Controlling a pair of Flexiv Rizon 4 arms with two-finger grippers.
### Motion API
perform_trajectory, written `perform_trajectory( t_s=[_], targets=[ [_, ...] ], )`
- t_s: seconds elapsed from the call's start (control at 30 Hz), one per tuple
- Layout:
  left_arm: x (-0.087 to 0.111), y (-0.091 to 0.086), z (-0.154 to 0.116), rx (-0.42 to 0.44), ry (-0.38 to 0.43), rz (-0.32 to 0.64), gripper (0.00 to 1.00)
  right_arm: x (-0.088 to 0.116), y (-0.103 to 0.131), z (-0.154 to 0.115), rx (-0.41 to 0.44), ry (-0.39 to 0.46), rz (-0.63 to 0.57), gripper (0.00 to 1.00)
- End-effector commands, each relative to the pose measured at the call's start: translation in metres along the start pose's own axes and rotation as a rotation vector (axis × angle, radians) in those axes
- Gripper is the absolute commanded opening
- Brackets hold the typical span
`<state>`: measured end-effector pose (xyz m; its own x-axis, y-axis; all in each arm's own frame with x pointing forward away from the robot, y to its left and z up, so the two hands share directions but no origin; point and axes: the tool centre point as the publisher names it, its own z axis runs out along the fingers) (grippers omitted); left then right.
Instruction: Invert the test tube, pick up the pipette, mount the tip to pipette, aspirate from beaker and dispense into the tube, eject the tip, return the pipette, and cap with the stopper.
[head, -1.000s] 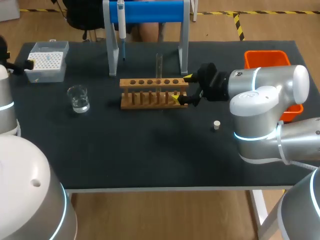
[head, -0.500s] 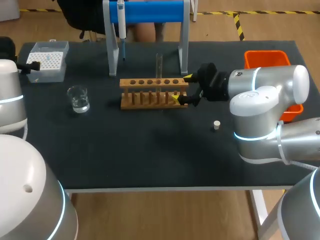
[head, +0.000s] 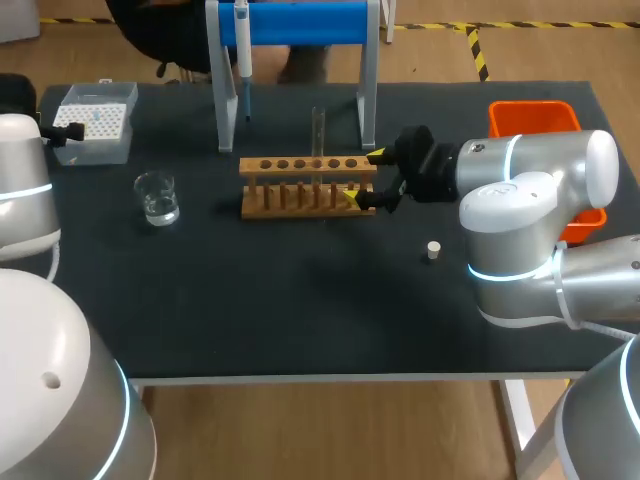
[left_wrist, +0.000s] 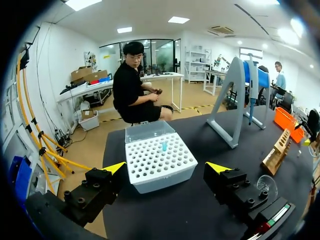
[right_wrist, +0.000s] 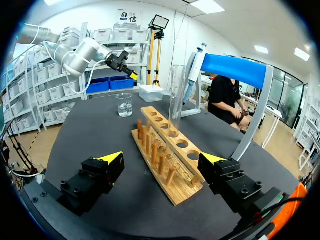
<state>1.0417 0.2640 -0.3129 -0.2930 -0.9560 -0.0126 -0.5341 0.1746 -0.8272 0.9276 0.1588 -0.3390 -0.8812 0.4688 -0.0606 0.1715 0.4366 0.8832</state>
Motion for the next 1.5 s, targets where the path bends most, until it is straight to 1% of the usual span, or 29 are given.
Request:
perform_trajectory(
  t_s=[0.03, 0.67, 0.83, 1.03, 1.17, 1.5],
  targets=[
    [0.000, 0.001, 0.001, 0.003, 0.001, 0.001, 1.00, 0.000, 0.001, 0.000, 0.004, 0.002, 0.000, 1.00],
    [0.000, 0.001, 0.001, 0.003, 0.001, 0.001, 1.00, 0.000, 0.001, 0.000, 0.004, 0.002, 0.000, 1.00],
    [-0.005, 0.004, 0.008, 0.005, -0.022, -0.001, 1.00, 0.000, 0.001, 0.000, 0.004, 0.002, 0.000, 1.00],
    [-0.006, 0.005, 0.017, 0.018, -0.023, 0.001, 1.00, 0.000, 0.001, 0.000, 0.004, 0.002, 0.000, 1.00],
    [-0.005, 0.002, 0.022, 0.038, -0.016, -0.003, 1.00, 0.000, 0.001, 0.000, 0.004, 0.002, 0.000, 1.00],
    [-0.004, -0.008, 0.038, 0.055, -0.014, 0.009, 1.00, 0.000, 0.001, 0.000, 0.004, 0.002, 0.000, 1.00]
  ],
)
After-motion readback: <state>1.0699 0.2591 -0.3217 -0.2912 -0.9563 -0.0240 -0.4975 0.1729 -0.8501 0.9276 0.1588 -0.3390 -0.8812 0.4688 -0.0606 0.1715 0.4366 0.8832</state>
